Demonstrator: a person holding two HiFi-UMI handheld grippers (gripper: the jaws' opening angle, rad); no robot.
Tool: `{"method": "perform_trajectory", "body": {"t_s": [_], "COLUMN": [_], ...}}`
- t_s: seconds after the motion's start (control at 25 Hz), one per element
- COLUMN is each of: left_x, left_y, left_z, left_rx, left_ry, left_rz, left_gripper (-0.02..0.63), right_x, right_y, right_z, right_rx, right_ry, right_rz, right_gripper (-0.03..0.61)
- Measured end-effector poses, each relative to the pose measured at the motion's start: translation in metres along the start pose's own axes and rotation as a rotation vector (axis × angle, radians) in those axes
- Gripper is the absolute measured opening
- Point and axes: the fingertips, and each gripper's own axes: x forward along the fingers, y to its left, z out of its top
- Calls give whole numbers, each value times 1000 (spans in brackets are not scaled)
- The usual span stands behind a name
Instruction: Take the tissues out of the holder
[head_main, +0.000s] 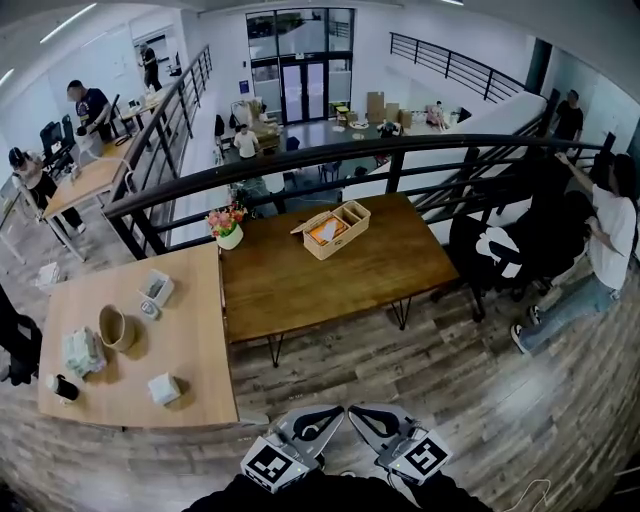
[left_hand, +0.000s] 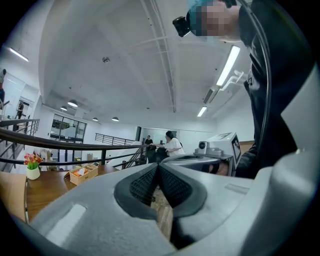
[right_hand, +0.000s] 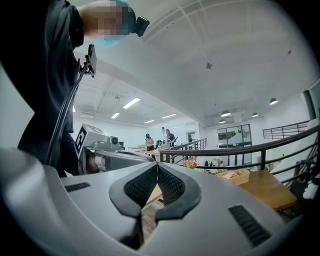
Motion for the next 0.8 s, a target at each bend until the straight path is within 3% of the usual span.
{"method": "perform_trajectory", "body": {"t_s": [0.44,0.8], "left_x": [21,23], "left_y": [101,156], "left_z": [10,10], "left_rx": [18,-25], "left_ry": [8,0], "left_rz": [-24,-46], "left_gripper": [9,9], "right_x": [85,131], "right_y": [-59,-84], "right_z": [9,9], "right_rx": [-11,-13], "right_ry": [13,24], "right_rz": [-20,-56], "right_gripper": [5,6]}}
